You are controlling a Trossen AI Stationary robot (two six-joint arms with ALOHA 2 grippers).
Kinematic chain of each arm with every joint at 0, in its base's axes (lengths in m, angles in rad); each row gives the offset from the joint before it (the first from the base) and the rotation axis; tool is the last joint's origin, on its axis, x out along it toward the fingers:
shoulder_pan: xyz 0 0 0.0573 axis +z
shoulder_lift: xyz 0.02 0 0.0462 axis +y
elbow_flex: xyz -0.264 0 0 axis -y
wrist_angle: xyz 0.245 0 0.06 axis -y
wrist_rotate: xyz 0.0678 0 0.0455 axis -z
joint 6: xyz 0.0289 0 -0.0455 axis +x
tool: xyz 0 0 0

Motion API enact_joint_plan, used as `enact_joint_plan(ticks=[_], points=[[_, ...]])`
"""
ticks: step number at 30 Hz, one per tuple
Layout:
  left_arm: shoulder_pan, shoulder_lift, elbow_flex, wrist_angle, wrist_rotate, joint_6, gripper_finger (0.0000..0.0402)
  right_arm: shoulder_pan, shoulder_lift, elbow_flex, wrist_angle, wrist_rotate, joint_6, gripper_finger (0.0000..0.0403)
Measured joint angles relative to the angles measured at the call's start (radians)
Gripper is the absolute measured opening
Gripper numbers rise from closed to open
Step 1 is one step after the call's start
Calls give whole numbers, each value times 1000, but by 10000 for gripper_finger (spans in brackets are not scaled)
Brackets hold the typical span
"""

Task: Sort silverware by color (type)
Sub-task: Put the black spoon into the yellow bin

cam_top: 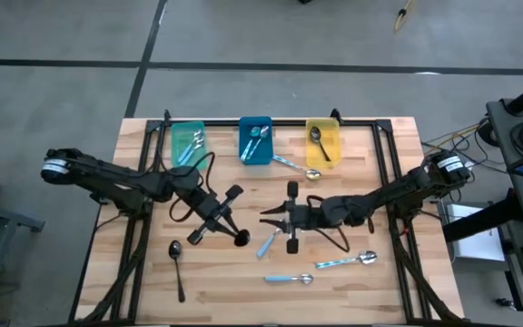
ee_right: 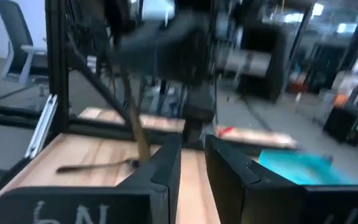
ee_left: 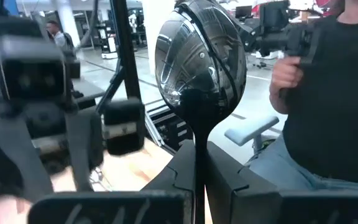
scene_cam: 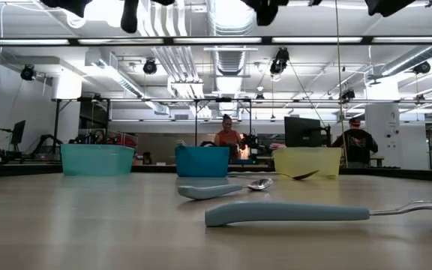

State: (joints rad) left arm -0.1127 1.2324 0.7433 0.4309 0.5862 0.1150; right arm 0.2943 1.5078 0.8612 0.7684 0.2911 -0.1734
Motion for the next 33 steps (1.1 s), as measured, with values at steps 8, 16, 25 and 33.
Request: enact_joint_plan(ticks=[8, 16, 25, 33], points=[[10, -1, -28, 4, -201, 31, 0, 0, 0, 0, 82, -2, -102, 63], [21, -8, -31, 3, -248, 34, 0, 0, 0, 0, 83, -3, -104, 89], [73, -56, -32, -8, -248, 37, 0, 0, 0, 0, 168, -2, -115, 200], [82, -16, -32, 45, -368, 35, 0, -49, 0, 1, 229, -3, -112, 237]])
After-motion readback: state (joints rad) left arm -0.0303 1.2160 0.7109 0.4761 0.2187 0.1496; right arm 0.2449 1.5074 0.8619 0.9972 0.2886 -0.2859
